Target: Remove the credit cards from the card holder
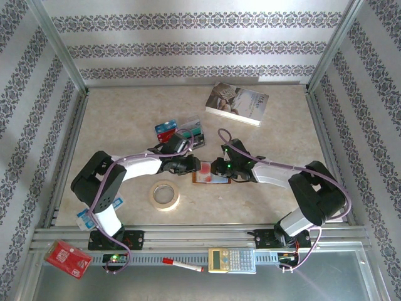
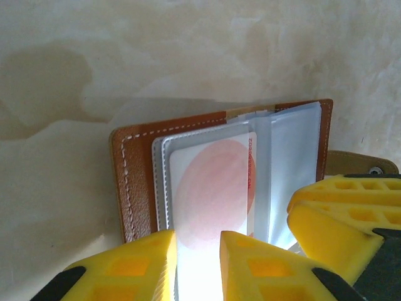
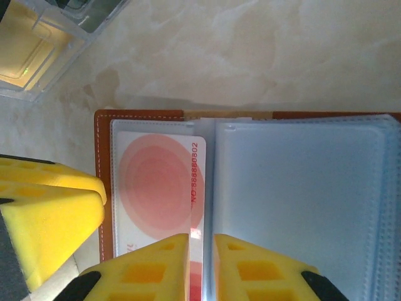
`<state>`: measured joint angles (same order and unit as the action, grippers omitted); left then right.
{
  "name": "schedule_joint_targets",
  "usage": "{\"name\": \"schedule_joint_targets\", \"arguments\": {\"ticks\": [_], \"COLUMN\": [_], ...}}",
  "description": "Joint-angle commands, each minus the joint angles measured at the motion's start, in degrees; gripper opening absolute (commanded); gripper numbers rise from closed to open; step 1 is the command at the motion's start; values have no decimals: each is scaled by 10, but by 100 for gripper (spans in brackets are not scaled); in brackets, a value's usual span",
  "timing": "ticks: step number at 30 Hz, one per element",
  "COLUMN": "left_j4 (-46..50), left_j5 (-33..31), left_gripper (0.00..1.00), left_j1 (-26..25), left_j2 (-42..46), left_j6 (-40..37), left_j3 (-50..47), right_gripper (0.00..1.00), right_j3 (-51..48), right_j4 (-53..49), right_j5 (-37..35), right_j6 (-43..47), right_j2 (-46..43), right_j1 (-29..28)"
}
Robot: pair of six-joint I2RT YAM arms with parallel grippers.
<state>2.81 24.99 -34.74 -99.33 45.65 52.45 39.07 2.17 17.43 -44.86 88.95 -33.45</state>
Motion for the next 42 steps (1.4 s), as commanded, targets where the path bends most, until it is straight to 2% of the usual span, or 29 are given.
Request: {"name": "schedule_joint_targets", "arguments": {"ticks": [1, 8, 19, 42], "left_j4": [29, 24, 42, 32], "left_j5": [-3, 5, -20, -17], "left_gripper": [25, 21, 17, 17], "left_j1": [2, 2, 2, 2], "left_j2": [-11, -27, -36, -57], "left_j6": [-11, -9, -18, -14], "left_j3": [23, 25, 11, -6], "right_gripper": [18, 17, 19, 18], "right_j3": [18, 21, 22, 34], "right_j4": [30, 36, 33, 34], "right_j5": [23, 24, 24, 63], "right_j6": [-8, -14, -13, -6], "right_j2": [17, 33, 55, 75], "right_j1": [6, 8, 9, 12]}}
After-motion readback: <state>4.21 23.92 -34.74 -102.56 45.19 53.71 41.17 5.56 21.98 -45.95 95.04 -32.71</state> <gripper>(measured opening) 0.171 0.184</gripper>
